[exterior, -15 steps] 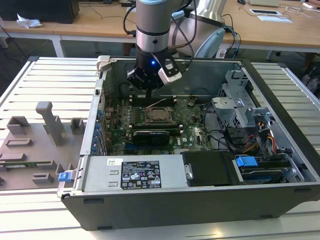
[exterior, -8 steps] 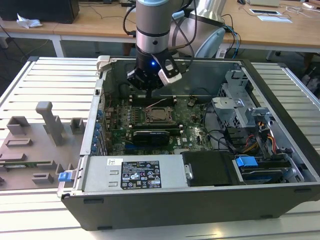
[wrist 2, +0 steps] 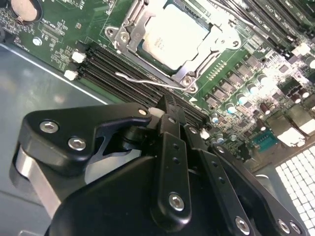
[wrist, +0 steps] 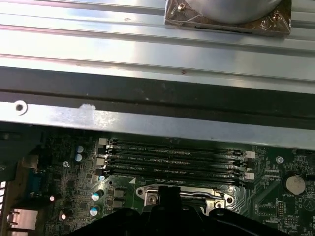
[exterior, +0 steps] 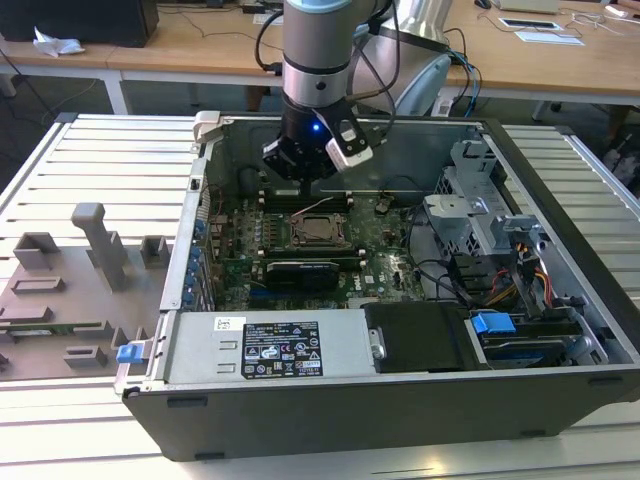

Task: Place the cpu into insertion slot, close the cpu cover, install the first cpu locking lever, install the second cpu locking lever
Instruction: 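Install the first cpu locking lever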

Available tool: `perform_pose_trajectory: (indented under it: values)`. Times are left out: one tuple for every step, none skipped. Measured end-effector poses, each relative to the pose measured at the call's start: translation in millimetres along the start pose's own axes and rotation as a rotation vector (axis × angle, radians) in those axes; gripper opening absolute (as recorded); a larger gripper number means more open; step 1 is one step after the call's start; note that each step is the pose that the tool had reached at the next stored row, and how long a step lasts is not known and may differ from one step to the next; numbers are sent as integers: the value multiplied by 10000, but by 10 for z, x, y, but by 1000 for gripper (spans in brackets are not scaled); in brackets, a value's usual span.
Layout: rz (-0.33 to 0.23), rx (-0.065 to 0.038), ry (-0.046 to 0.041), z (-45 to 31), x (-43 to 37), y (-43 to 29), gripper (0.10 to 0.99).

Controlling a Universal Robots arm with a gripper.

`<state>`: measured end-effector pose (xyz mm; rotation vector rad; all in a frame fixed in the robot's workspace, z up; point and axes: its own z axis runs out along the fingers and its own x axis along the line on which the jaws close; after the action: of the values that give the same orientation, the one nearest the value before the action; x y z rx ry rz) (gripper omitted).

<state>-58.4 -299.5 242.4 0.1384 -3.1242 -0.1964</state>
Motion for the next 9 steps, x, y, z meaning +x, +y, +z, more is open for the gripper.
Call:
perform_pose_trajectory:
  values:
    - [2, 1, 1, 8, -1, -1, 106]
    - [2, 1, 2, 23, -4, -3, 106]
    - [1, 2, 3, 34, -6, -5, 106]
    - [2, 1, 3, 46, -7, -6, 106]
    - [3, 2, 3, 55, -7, -7, 106]
    - [3, 3, 3, 67, -7, -9, 106]
    - [2, 3, 3, 80, -8, -10, 106]
    - [1, 3, 3, 91, -8, -12, 106]
    - [0, 4, 3, 105, -12, -14, 106]
